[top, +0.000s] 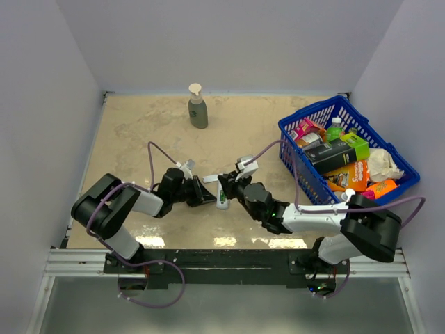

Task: Unload the batteries from the remote control

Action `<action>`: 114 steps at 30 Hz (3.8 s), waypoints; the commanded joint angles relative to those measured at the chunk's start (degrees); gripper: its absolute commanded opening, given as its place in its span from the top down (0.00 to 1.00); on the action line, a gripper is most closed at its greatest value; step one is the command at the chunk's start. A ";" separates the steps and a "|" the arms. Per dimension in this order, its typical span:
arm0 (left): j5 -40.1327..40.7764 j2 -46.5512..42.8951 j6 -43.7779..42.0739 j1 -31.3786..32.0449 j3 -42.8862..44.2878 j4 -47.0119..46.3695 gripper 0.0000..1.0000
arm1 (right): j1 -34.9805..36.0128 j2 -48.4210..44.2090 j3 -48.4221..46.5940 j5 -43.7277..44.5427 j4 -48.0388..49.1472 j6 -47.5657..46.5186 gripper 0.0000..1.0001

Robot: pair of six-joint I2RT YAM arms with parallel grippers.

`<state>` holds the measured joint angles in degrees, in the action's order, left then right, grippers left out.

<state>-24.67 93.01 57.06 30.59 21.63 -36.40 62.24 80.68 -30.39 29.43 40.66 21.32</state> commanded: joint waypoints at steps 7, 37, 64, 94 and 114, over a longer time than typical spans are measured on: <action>-0.56 1.73 0.51 2.55 -0.27 -3.06 0.81 | 2.10 3.87 7.88 -7.29 -13.69 9.86 1.00; 4.45 1.38 -0.10 5.54 0.61 2.65 0.81 | -6.43 -8.97 24.15 -3.42 -3.84 24.64 1.00; 6.12 -2.66 -1.42 6.94 4.30 9.68 0.78 | -6.51 -13.55 17.75 -14.23 -0.67 19.91 1.00; 14.11 -7.22 -6.34 7.12 12.74 27.25 0.75 | -6.51 -10.64 1.48 -15.46 -18.60 12.61 1.00; 16.77 -16.18 -9.42 3.61 15.99 40.43 0.69 | -6.52 -10.72 -1.95 -15.19 -23.96 11.28 1.00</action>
<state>-7.22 81.56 49.80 36.42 35.38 -0.10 54.81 69.01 -30.33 18.24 20.08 31.88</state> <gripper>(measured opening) 0.293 0.157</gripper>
